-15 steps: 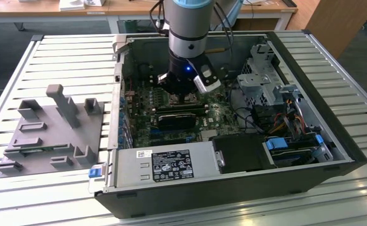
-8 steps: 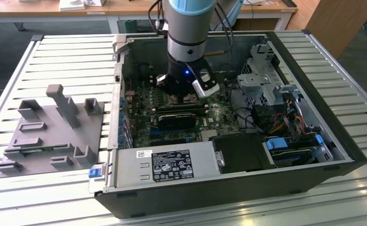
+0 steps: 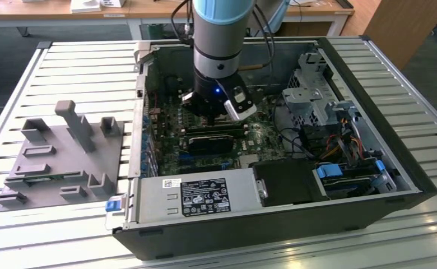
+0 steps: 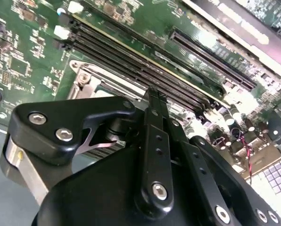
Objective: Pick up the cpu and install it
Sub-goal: 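Install the second cpu locking lever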
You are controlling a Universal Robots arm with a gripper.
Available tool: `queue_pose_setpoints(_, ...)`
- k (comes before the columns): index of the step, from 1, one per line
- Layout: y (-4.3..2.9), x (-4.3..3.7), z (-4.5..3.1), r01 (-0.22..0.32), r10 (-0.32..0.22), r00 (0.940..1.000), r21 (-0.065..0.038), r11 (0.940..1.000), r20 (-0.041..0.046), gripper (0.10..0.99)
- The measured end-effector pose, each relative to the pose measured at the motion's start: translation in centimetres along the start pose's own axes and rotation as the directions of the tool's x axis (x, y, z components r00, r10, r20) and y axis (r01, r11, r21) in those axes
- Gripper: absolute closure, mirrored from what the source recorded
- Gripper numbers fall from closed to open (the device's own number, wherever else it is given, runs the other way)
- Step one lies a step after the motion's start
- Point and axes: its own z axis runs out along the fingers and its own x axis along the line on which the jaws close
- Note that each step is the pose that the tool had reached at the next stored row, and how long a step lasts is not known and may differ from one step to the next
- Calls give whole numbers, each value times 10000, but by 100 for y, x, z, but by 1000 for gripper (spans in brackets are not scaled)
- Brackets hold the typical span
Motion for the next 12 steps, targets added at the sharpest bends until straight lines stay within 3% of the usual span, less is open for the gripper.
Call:
queue_pose_setpoints(4, -18, 71, 32, 2, -2, 10000, -103, 9999, 0, 980)
queue_pose_setpoints(10, -32, 75, 128, 2, -2, 10000, -134, 9999, -1, 980)
queue_pose_setpoints(12, -35, 84, 131, 2, -2, 10000, -214, 9998, -2, 980)
